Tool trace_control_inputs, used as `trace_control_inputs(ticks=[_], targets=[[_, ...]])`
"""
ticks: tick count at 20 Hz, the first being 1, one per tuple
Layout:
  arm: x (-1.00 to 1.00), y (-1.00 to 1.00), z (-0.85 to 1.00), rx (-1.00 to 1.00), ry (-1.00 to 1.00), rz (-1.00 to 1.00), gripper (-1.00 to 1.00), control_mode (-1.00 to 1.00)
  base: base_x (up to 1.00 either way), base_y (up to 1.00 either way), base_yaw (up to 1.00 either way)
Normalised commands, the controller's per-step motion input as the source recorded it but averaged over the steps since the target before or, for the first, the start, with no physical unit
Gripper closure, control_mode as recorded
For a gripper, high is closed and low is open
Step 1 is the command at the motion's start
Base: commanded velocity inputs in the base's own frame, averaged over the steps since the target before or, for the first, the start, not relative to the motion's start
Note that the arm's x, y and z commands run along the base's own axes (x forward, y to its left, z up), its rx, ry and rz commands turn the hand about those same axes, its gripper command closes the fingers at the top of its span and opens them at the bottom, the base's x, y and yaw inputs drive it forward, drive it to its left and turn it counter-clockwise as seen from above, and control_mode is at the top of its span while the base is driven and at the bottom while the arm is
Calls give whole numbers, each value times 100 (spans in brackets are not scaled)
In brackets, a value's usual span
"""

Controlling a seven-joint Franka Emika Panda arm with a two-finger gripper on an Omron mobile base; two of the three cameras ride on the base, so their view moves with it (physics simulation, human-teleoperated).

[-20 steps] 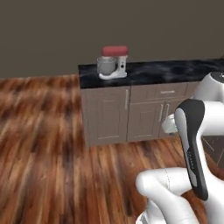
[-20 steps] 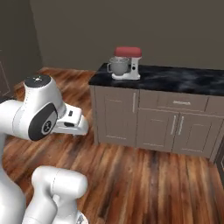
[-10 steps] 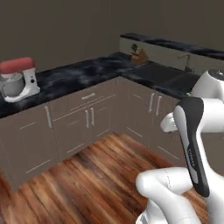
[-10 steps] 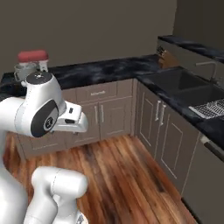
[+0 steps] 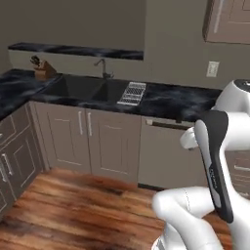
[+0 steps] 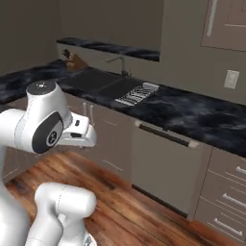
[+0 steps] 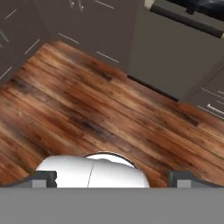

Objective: Navigate to the dishwasher.

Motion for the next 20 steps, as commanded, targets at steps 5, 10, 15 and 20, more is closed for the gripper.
trace_control_inputs(ticks=[5, 10, 15, 20], targets=[[0, 0, 0, 0, 0, 0, -100, 100, 98, 14, -57], [0, 0, 0, 0, 0, 0, -100, 100, 100, 40, -49], [0, 0, 0, 0, 0, 0, -100, 100, 100, 33, -47], [0, 0, 0, 0, 0, 0, -100, 100, 100, 11, -36]])
